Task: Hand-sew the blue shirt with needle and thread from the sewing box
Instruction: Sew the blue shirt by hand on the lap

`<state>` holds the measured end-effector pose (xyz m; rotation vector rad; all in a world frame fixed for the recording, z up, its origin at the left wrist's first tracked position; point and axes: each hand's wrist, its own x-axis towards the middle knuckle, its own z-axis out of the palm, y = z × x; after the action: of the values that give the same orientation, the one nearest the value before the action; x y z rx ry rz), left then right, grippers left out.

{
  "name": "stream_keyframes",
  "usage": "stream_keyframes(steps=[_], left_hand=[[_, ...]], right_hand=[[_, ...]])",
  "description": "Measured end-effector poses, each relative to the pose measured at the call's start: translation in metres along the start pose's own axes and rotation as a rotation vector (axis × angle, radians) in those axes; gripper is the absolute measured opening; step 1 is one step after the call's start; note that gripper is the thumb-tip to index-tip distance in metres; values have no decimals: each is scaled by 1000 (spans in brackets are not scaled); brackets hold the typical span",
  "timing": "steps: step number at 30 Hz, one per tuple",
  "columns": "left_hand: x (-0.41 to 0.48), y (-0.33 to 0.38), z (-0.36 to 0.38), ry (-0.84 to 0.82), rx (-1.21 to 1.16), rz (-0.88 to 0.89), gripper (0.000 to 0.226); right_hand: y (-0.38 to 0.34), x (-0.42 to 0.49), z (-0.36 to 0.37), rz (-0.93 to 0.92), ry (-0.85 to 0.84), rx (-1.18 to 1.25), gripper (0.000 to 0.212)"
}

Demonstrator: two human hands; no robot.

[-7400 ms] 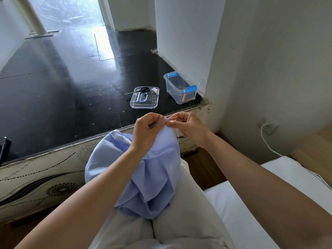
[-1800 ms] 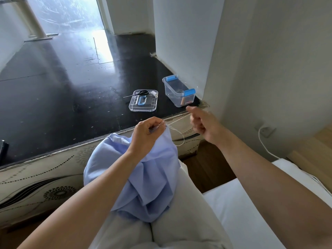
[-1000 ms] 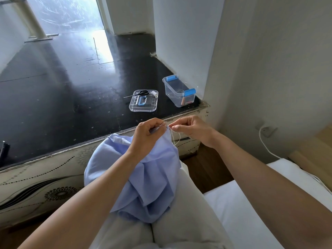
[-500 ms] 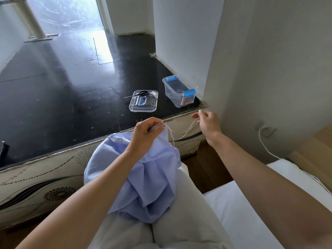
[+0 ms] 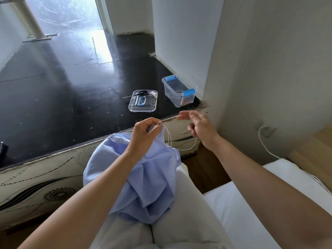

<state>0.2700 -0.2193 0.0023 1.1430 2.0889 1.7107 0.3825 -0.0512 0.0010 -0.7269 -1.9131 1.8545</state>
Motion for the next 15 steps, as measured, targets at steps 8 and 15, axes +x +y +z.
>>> stream_keyframes(steps=[8,15], left_hand=[[-2,4,-1,-14,-67,-23,29],[-3,5,0,-27,-80,-40,26]], right_hand=[[-1,-10,19,231,-451,-82,29],[6,-6,17,206,-458,-183,28]])
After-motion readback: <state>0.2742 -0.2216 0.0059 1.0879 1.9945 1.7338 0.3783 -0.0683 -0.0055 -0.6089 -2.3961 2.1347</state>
